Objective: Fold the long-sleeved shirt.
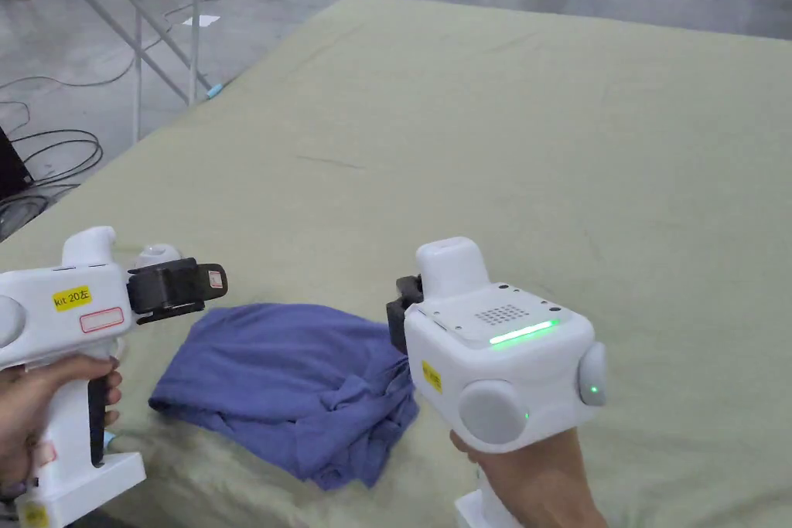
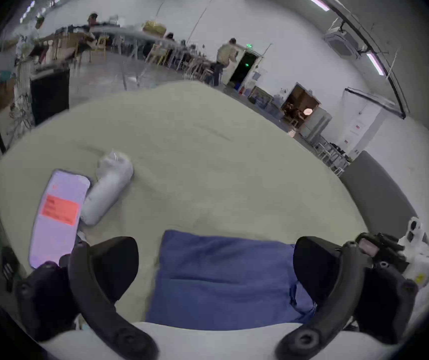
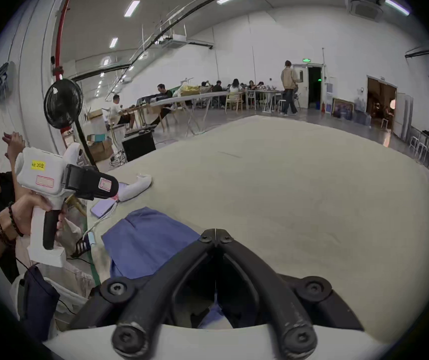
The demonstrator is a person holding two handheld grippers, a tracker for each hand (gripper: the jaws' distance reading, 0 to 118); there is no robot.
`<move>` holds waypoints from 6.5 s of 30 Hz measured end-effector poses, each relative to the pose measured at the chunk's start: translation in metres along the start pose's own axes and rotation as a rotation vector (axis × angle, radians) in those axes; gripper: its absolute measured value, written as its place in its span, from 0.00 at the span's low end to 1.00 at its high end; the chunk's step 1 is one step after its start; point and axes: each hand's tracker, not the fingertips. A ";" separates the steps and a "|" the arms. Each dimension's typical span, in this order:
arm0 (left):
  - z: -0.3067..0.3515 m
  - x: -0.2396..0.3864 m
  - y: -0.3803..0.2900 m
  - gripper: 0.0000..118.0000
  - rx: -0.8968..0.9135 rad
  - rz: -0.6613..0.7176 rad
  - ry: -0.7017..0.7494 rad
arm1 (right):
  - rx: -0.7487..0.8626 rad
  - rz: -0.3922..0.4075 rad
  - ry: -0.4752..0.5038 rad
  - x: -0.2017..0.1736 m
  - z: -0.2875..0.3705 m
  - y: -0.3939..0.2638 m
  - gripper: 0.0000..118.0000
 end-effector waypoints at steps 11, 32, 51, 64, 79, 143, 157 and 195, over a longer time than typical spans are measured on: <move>0.083 0.268 -0.042 0.00 0.356 -0.304 -0.132 | 0.276 -0.012 -0.312 0.110 0.219 0.051 0.00; 0.112 0.492 -0.208 0.00 0.637 -0.459 -0.067 | 0.511 -0.006 -0.775 0.198 0.421 -0.078 0.00; 0.083 0.462 -0.241 0.00 0.550 -0.502 -0.029 | 0.452 -0.045 -0.794 0.191 0.386 -0.115 0.00; 0.082 0.467 -0.244 1.00 0.607 -0.511 -0.062 | 0.466 -0.028 -0.814 0.192 0.382 -0.118 0.92; 0.089 0.457 -0.248 1.00 0.562 -0.506 -0.075 | 0.434 -0.089 -0.804 0.197 0.391 -0.118 0.92; 0.104 0.468 -0.262 1.00 0.565 -0.522 -0.071 | 0.478 -0.078 -0.846 0.194 0.418 -0.122 0.92; 0.106 0.466 -0.263 1.00 0.574 -0.519 -0.072 | 0.465 -0.076 -0.838 0.192 0.414 -0.124 0.92; 0.104 0.464 -0.262 1.00 0.566 -0.529 -0.058 | 0.404 -0.137 -0.765 0.188 0.408 -0.114 0.92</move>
